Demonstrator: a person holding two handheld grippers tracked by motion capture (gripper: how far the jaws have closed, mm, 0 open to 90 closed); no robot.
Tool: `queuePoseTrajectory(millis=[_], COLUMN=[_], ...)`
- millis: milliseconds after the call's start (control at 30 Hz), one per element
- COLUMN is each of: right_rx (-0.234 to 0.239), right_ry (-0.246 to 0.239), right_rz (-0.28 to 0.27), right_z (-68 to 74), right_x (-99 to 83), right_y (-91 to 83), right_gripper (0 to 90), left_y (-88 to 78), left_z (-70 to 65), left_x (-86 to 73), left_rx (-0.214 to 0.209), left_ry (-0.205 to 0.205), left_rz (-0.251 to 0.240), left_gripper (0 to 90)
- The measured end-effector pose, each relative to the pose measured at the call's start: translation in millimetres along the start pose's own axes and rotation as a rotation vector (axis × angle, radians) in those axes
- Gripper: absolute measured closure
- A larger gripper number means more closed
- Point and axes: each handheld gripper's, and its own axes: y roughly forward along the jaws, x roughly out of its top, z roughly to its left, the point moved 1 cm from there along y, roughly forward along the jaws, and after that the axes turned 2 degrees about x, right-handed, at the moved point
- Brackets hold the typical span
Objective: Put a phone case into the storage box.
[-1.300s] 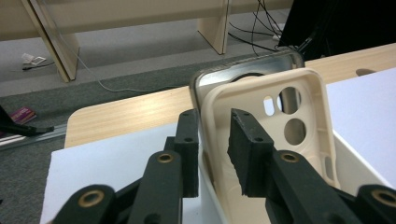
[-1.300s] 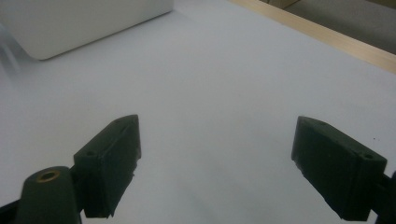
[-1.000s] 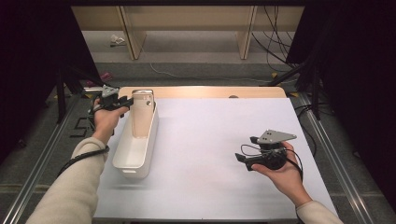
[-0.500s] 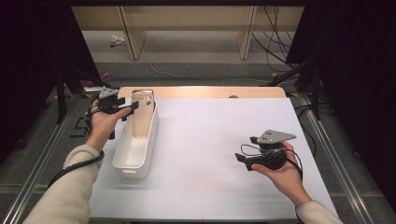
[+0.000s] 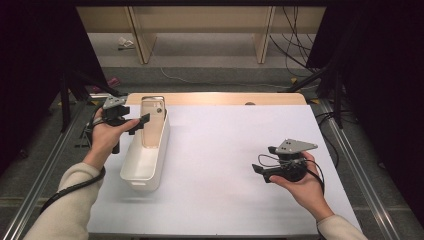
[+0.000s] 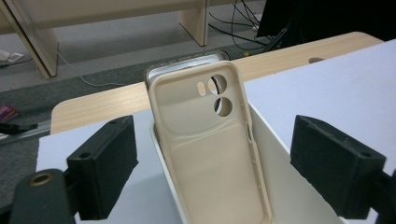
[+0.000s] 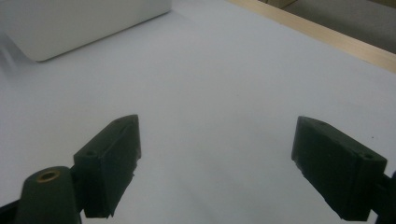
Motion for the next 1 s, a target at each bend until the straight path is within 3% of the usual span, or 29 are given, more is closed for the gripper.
queuePoseTrajectory(millis=[300, 1000], right_rx=[-0.002, -0.003], right_ry=[-0.002, -0.001], right_rz=[-0.002, -0.005], right_z=[-0.5, -0.7], right_x=[0.1, 0.6], right_y=[-0.5, -1.4], right_gripper=[16.5, 16.5], left_y=[-11.4, -42.2], left_z=[-14.7, -34.5], left_x=[-3.5, -24.1], left_rx=[-0.046, -0.085], left_ry=[-0.014, 0.016], left_rz=[-0.021, -0.049], left_gripper=[9.4, 8.0])
